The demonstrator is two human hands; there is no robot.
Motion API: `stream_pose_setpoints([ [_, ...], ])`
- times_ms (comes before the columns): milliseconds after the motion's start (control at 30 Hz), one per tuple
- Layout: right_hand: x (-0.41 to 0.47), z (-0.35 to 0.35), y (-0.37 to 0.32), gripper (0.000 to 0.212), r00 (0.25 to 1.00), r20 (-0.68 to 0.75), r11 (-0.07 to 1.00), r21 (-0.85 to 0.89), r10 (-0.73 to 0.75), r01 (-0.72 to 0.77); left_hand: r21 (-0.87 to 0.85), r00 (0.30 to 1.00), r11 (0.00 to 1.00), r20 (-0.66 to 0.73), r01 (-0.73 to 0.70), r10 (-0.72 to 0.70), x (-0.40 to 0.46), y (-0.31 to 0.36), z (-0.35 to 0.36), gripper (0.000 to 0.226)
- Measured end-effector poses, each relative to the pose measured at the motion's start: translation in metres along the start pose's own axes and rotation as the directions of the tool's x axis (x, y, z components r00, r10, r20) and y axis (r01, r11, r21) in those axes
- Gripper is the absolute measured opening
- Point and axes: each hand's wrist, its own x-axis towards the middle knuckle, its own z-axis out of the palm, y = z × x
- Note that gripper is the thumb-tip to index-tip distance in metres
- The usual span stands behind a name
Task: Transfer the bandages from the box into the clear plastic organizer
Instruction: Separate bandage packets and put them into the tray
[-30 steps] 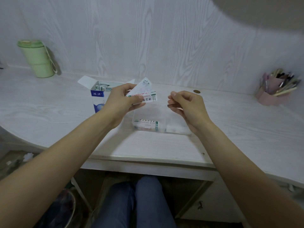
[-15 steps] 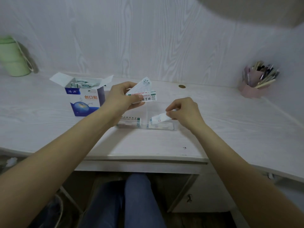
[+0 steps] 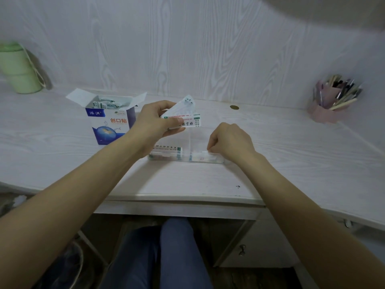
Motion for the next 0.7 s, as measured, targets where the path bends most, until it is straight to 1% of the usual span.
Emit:
stream_pose_setpoints([
  [167, 0.003, -0.002, -0.001, 0.023, 0.999, 0.036, 0.997, -0.061, -0.038, 0.04, -0.004, 1.0, 1.0, 0.0, 0.008, -0.008, -0.001, 0.001, 0.0, 0.026],
  [233, 0.005, -0.003, 0.0, 0.021, 0.997, 0.056, 0.997, -0.053, -0.047, 0.05, -0.009, 1.0, 1.0, 0.001, 0.006, -0.006, -0.002, 0.002, 0.0, 0.026],
  [267, 0.005, -0.004, 0.0, 0.018, 0.997, 0.05, 0.998, -0.02, -0.053, 0.054, -0.011, 1.0, 1.0, 0.0, 0.004, -0.004, -0.002, 0.002, 0.0, 0.026],
  [300, 0.005, -0.005, -0.001, 0.014, 0.998, 0.024, 0.997, 0.05, -0.06, 0.059, -0.015, 1.0, 1.0, -0.003, 0.002, -0.002, -0.003, 0.002, 0.0, 0.026],
  [333, 0.003, -0.007, -0.002, 0.01, 0.998, -0.017, 0.982, 0.18, -0.061, 0.063, -0.019, 1.0, 1.0, -0.004, 0.001, -0.001, -0.004, 0.003, -0.001, 0.027],
  [367, 0.0, -0.011, -0.005, 0.008, 0.997, -0.052, 0.93, 0.361, -0.053, 0.069, -0.026, 1.0, 1.0, -0.006, 0.002, -0.002, -0.005, 0.003, -0.001, 0.027],
  [400, -0.004, -0.016, -0.009, 0.01, 0.997, -0.063, 0.831, 0.551, -0.046, 0.073, -0.036, 1.0, 0.999, -0.007, 0.004, -0.004, -0.006, 0.003, -0.003, 0.028],
  [433, -0.007, -0.02, -0.013, 0.017, 0.998, -0.041, 0.717, 0.694, -0.056, 0.069, -0.045, 1.0, 0.999, -0.005, 0.008, -0.008, -0.007, 0.003, -0.004, 0.028],
  [467, -0.011, -0.023, -0.017, 0.025, 0.997, -0.006, 0.632, 0.773, -0.08, 0.055, -0.048, 1.0, 0.999, 0.002, 0.013, -0.013, -0.009, 0.004, -0.006, 0.029],
  [567, -0.015, -0.024, -0.026, 0.04, 0.984, 0.09, 0.512, 0.859, -0.152, 0.0, -0.042, 1.0, 0.999, 0.018, 0.015, -0.014, -0.014, 0.005, -0.01, 0.028],
  [633, -0.015, -0.024, -0.03, 0.049, 0.96, 0.183, 0.424, 0.902, -0.21, -0.079, -0.047, 1.0, 0.999, -0.005, 0.014, -0.015, -0.017, 0.006, -0.014, 0.027],
  [667, -0.016, -0.024, -0.032, 0.05, 0.947, 0.216, 0.393, 0.913, -0.239, -0.109, -0.046, 1.0, 0.999, -0.023, 0.015, -0.016, -0.018, 0.007, -0.016, 0.026],
  [700, -0.016, -0.023, -0.033, 0.046, 0.941, 0.222, 0.371, 0.921, -0.254, -0.117, -0.039, 0.999, 0.999, -0.038, 0.017, -0.018, -0.019, 0.007, -0.018, 0.026],
])
